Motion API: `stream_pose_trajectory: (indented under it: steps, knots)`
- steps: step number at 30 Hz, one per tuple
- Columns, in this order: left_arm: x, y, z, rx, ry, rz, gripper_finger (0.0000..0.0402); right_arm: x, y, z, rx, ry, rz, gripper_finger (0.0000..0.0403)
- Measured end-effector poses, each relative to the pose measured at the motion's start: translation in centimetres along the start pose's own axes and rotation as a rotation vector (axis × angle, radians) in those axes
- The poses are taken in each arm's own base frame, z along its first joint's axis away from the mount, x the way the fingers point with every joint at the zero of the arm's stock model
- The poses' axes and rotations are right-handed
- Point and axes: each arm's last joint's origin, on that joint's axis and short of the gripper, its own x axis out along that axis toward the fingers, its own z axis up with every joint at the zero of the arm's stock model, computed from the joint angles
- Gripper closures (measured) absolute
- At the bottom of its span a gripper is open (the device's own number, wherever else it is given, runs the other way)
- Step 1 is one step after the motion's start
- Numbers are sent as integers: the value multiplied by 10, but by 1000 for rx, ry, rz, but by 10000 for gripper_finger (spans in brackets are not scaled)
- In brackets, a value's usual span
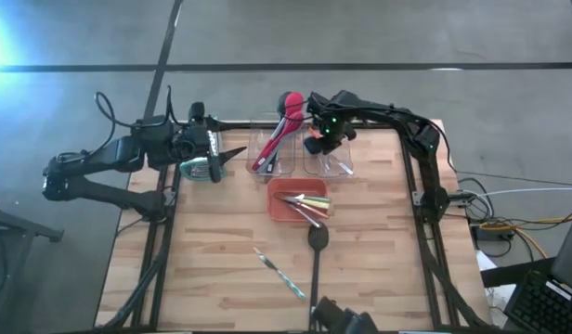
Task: Pick & Place Kitchen Items
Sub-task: Put the orange spatula into the right transparent bin, then put the black serving spoon into the left transparent bin
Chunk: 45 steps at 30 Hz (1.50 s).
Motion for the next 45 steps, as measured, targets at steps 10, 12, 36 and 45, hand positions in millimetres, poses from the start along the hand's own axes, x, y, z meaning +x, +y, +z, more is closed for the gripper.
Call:
stream_pose_trajectory:
  steps: [10, 12, 36, 45]
  knots:
    - [0, 0, 0, -4, 1, 0, 138, -4, 1, 5, -2, -33, -17, 368]
    - [0, 0, 0, -4, 4, -1, 138, -4, 1, 5, -7, -33, -18, 359]
    - [0, -3, -10, -1, 96, -26, 138, -118, 30, -69, -132, -340, 28, 255]
    - [8, -11, -31, 26, 188, -52, 138, -129, 106, -225, -249, -614, -40, 278]
